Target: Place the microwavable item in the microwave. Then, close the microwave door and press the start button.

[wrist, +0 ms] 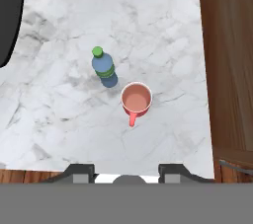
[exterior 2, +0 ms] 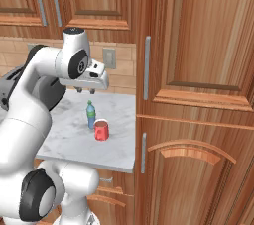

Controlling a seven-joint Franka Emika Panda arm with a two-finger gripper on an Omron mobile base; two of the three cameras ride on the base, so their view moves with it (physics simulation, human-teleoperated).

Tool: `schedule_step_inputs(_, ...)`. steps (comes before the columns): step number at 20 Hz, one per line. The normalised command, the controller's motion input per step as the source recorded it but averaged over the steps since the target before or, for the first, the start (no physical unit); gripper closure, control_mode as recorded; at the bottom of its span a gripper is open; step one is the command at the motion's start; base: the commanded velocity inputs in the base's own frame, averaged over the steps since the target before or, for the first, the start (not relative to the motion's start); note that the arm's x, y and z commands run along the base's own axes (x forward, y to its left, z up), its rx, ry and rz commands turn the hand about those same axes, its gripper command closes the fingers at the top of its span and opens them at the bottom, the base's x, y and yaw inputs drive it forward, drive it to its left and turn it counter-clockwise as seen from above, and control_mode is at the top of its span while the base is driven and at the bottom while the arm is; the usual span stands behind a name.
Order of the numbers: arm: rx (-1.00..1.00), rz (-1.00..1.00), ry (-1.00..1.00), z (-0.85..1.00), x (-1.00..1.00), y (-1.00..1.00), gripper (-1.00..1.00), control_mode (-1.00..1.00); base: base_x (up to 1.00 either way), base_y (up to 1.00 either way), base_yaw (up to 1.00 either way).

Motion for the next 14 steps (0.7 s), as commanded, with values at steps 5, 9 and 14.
schedule_step_inputs(5,0.00,0.00,0.00,-0.01,0.00,0.03,-1.00,-1.00,0.00,0.00,0.00)
schedule_step_inputs(9,-0.12,-0.01,0.13,-0.54,0.00,0.54,-1.00,-1.00,0.00,0.00,0.00)
schedule_step_inputs(14,-0.03,-0.05,0.02,-1.00,-0.32,0.28,-1.00,-1.00,0.00,0.00,0.00)
